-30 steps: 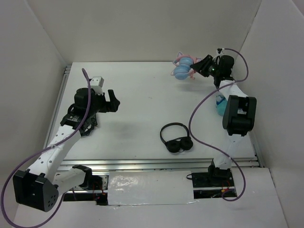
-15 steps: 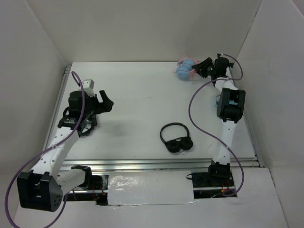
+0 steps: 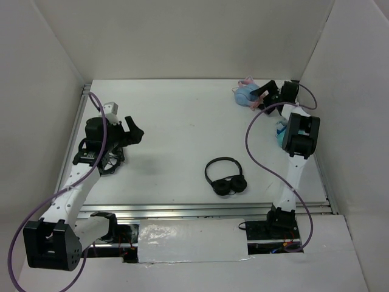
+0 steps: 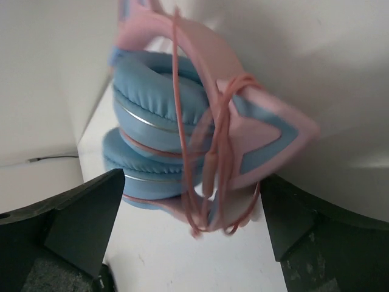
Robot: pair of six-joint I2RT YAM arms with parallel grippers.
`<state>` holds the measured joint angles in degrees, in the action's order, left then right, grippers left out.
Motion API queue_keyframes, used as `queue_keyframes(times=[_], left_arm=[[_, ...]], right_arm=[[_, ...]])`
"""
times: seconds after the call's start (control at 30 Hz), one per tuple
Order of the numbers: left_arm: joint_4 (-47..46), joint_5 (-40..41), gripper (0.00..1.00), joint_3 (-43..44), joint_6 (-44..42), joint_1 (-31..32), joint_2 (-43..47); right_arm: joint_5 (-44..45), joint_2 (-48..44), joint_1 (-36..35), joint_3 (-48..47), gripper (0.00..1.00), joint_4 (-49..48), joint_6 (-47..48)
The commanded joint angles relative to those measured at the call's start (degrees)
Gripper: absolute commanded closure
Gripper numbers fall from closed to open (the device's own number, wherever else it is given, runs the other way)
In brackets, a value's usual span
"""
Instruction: Wrap the headphones
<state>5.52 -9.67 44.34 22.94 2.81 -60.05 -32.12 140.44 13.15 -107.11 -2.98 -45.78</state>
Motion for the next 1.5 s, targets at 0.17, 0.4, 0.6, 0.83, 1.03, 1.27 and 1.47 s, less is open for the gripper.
queue_keyframes(times=[0.17, 0.4, 0.6, 0.83, 1.03, 1.27, 1.47], left_arm=[[-2.88, -1.23, 0.01, -0.92, 1.23, -0.35, 2.75], [-2.35, -0.17, 0.01, -0.48, 2.2, -0.17, 3.97], [-0.69, 2.02, 0.01, -0.13, 3.52, -0.08, 4.68], [-3.85, 3.34, 0.01, -5.66, 3.6, 0.09, 8.9], [-4.37, 2.38, 0.01, -7.77, 0.8, 0.09, 9.16], [-6.84, 3.78, 0.01, -11.11, 0.53, -0.17, 12.59], [-7.63, 3.61, 0.01, -12.25, 0.88, -0.26, 15.05]], right_arm=[[1.0, -16.24, 1.79, 7.08, 0.0, 2.54, 5.78], [9.17, -34.05, 1.8, 14.37, 0.0, 9.31, 13.43], [15.32, -52.62, 1.18, 31.76, 0.0, 8.34, 16.33], [33.31, -76.76, -6.81, 51.28, 0.0, 13.44, 18.28], [40.99, -93.58, -14.54, 70.0, 0.0, 14.4, 12.65], [46.88, -108.96, -21.14, 80.56, 0.0, 18.01, 10.89], [48.99, -113.02, -23.08, 79.95, 0.0, 17.92, 11.07]])
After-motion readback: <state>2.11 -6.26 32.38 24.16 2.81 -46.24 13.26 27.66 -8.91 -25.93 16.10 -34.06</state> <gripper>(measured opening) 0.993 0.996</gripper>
